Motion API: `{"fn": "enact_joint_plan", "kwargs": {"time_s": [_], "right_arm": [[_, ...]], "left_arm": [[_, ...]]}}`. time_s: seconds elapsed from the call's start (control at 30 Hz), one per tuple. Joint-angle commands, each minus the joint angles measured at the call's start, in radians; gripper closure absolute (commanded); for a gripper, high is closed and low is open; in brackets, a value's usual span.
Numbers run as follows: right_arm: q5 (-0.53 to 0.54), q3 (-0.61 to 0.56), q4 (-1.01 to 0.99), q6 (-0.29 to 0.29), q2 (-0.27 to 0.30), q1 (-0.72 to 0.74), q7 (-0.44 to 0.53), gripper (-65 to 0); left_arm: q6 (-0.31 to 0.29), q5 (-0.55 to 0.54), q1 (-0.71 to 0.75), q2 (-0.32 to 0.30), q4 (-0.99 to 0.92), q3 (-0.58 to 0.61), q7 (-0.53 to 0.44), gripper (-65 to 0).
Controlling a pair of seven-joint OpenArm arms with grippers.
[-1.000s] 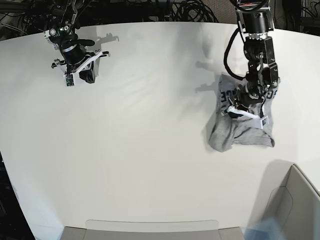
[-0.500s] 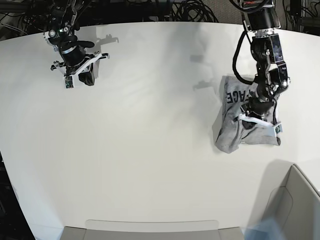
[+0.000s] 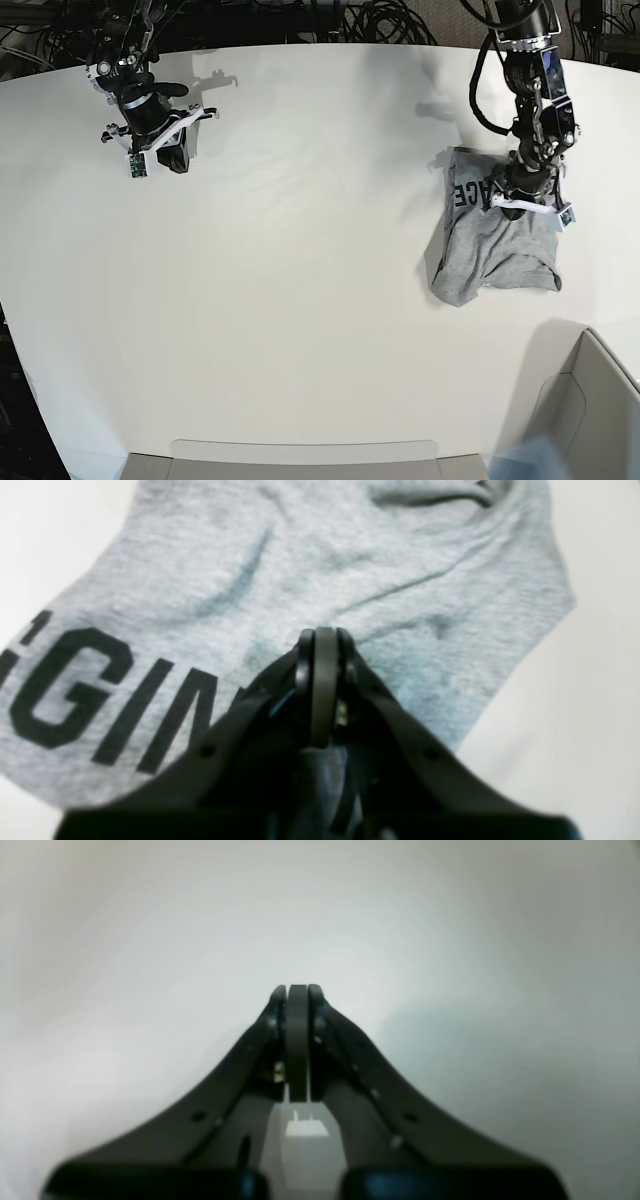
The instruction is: Fold the T-shirt properly
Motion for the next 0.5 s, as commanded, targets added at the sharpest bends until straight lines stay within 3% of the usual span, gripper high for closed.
{"fn": "enact_joint_plan", "kwargs": {"time_s": [0.0,0.3,0.4,0.47], "right_arm": [[0.014,0.001,0.022,0.017,0.007,0.006,0.026,0.0],[0.014,-0.093,0.198,0.019,0.007,0.016,0.026,0.0],[0.014,-0.113,0.267,0.019,0.008,0.001,0.028,0.0],[0.014,-0.113,0.281,0.023,0.008,-0.025,0.031,0.0]], "left_arm": [[-0.006,-0.009,-0.014,-0.012,0.02,-0.001,-0.011,-1.2],[-0.008,-0.009,-0.008,-0.015,0.296,-0.01,-0.015,-0.4],[-0.014,-0.009,0.064,-0.016,0.42,-0.001,-0.015,0.0],[-0.072,-0.008,0.119,-0.016,0.475,-0.008,-0.015,0.0]]}}
